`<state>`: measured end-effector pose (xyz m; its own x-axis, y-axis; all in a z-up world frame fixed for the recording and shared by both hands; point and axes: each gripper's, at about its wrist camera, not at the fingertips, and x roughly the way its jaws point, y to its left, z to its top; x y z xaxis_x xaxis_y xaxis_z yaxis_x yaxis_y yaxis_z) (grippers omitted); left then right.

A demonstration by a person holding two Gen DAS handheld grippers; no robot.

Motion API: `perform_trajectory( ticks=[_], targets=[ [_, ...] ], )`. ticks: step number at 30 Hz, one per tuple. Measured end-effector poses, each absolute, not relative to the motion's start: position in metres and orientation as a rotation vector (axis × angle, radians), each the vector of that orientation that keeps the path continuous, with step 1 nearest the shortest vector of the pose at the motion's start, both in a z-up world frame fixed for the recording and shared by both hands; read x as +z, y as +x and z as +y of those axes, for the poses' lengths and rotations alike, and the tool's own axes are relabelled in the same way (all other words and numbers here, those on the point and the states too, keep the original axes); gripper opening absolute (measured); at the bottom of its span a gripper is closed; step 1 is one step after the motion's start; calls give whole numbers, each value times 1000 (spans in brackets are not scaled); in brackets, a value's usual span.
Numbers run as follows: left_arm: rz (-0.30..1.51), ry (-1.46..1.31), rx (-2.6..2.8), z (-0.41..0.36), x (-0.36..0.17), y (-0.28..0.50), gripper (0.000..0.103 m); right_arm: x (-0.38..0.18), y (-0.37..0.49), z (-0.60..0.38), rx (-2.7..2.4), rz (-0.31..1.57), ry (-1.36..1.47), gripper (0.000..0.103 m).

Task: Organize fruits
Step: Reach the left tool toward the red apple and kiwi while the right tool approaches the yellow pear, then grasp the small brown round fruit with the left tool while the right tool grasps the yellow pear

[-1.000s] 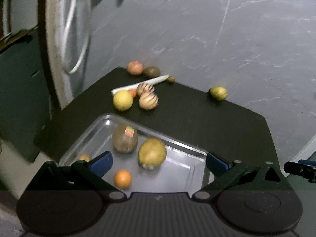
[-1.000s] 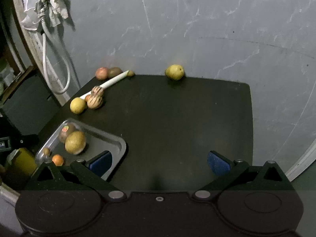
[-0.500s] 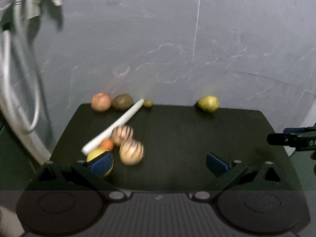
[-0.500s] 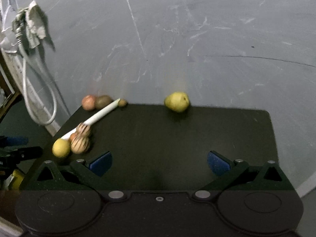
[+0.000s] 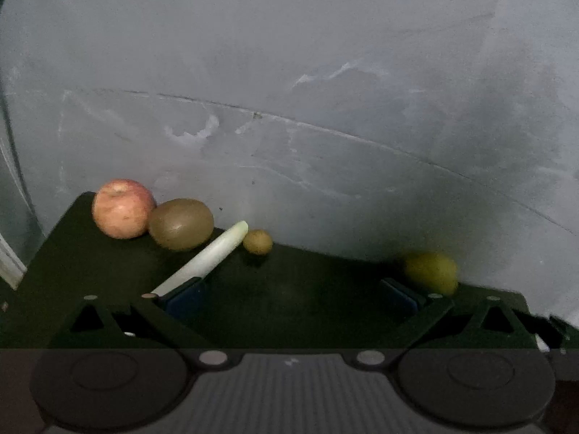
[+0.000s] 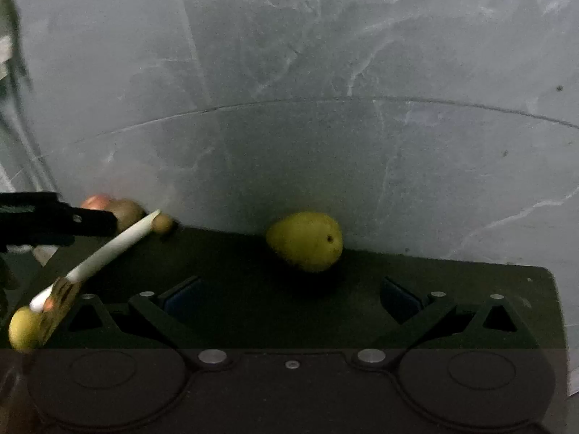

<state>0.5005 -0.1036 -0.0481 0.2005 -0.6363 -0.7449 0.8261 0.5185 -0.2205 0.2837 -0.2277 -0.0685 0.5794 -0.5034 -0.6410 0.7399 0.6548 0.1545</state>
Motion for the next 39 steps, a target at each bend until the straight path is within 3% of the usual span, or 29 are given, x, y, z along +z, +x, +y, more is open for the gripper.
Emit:
perform_trajectory(
  ticks=[8,22,34,39],
  targets=[
    [941,208,-944,-150,-91,522,95,-95,316,-249,-813,590,413,97],
    [939,133,-821,-152,-124,527,68,-119,330,-270,-835,573,459,86],
    [910,129,-746,-152,-132,524,33,-128,349,-261,-966,537,459,72],
    [911,116,-736,-150,-135,526,31,-132,352,-247,-1000,511,467,69]
  ],
)
